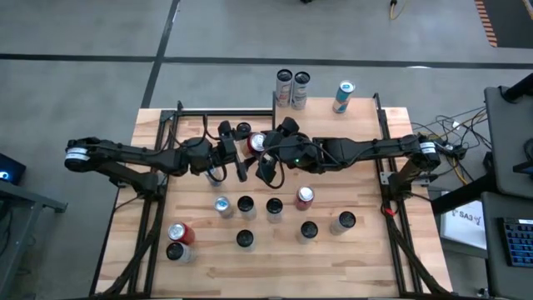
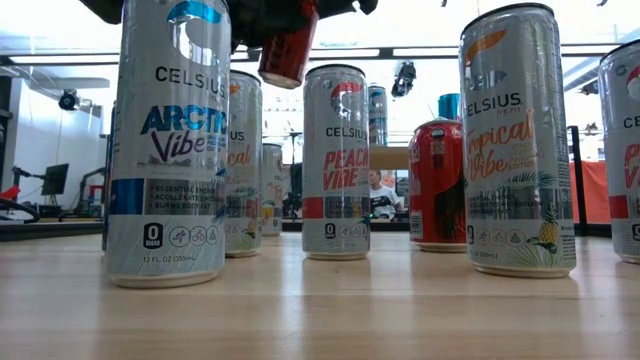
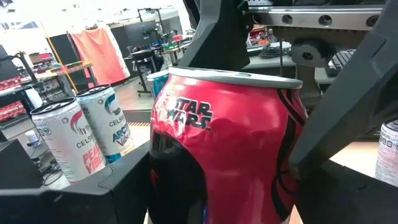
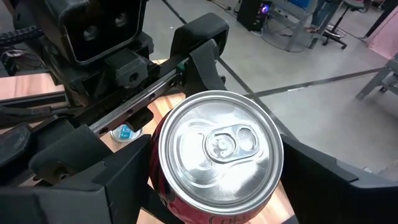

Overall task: Place canned beverage on shelf
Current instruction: Put the top red black soda can on the shelf

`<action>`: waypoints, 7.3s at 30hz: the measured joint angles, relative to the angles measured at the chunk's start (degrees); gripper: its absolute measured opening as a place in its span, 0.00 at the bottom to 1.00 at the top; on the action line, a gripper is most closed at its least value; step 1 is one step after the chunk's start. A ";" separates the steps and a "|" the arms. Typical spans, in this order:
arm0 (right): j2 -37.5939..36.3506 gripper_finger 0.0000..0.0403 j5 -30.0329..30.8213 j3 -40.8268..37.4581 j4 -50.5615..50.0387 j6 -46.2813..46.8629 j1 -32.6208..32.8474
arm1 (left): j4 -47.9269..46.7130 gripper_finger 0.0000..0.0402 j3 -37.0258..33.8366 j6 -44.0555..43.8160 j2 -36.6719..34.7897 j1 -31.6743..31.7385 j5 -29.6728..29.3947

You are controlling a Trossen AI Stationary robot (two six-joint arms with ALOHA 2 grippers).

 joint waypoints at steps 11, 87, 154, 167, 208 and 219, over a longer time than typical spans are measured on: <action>-0.27 0.73 -0.61 -0.11 -0.32 0.42 -0.34 | 0.35 0.91 0.02 0.35 -0.04 -0.08 0.92; -29.68 0.73 -10.60 -29.95 -12.10 10.99 -28.24 | -10.16 0.92 -13.77 -1.53 -29.92 -0.02 1.73; -29.57 0.86 -10.10 -32.27 -11.97 8.28 -28.28 | -7.26 0.92 -14.27 -3.56 -28.48 -0.02 1.60; -29.57 0.82 -10.08 -27.56 -11.56 8.13 -28.26 | -7.25 0.92 -14.27 -3.65 -28.48 -0.02 1.59; -29.29 0.03 -10.12 -20.33 -26.69 11.95 -28.24 | -7.30 0.92 -14.38 -2.84 -28.48 -0.02 1.57; -29.22 0.03 -10.58 -18.95 -25.29 11.06 -28.22 | -7.44 0.92 -14.49 -3.25 -28.50 -0.02 1.60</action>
